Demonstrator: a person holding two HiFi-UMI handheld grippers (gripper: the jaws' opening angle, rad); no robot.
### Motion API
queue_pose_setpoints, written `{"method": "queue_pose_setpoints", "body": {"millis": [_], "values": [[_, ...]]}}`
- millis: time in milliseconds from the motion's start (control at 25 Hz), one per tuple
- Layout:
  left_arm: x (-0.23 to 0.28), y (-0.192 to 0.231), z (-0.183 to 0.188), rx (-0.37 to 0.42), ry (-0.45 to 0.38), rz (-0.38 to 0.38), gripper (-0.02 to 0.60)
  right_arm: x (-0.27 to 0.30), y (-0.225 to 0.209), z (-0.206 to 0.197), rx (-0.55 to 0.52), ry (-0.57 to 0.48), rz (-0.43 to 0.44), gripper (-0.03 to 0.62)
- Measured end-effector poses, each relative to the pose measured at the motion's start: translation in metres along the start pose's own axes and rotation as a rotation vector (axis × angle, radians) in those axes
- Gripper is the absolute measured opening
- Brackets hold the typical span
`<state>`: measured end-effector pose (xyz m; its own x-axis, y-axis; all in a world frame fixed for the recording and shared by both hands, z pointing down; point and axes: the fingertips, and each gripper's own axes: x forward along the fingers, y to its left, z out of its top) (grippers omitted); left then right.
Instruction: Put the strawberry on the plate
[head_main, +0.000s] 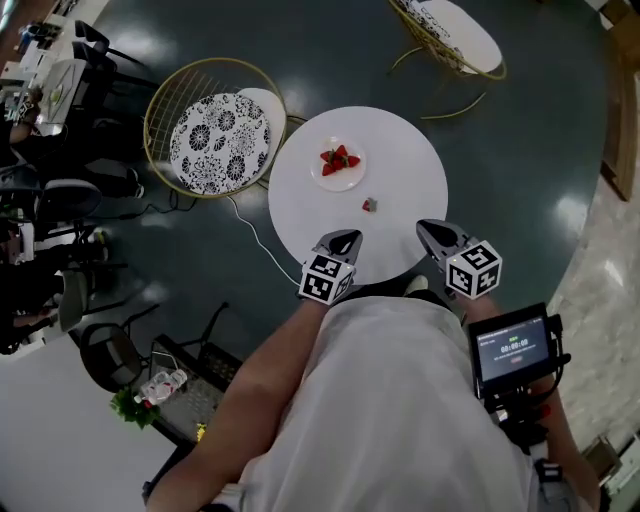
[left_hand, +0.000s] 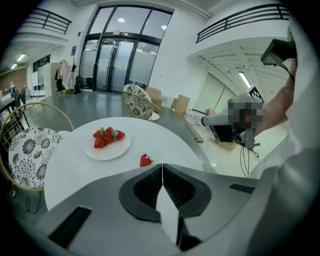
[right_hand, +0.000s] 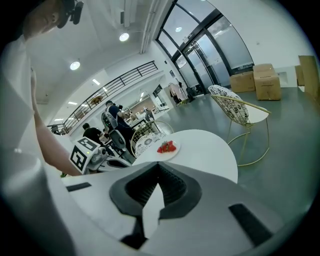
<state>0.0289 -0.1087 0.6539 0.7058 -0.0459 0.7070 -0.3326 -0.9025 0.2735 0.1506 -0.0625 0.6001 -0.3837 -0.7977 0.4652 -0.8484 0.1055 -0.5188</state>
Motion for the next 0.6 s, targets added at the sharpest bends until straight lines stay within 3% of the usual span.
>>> {"method": "queue_pose_setpoints", "body": {"millis": [320,600], "values": [[0.017,0.004,0.020,0.071,0.042,-0.059,0.008,0.005,0.006,0.012,0.027,0.001,-0.010,0.008],[0.035,0.012,0.024,0.139,0.094,-0.039,0.009,-0.003,-0.004,0.015,0.060,0.003,-0.045,0.008]]}}
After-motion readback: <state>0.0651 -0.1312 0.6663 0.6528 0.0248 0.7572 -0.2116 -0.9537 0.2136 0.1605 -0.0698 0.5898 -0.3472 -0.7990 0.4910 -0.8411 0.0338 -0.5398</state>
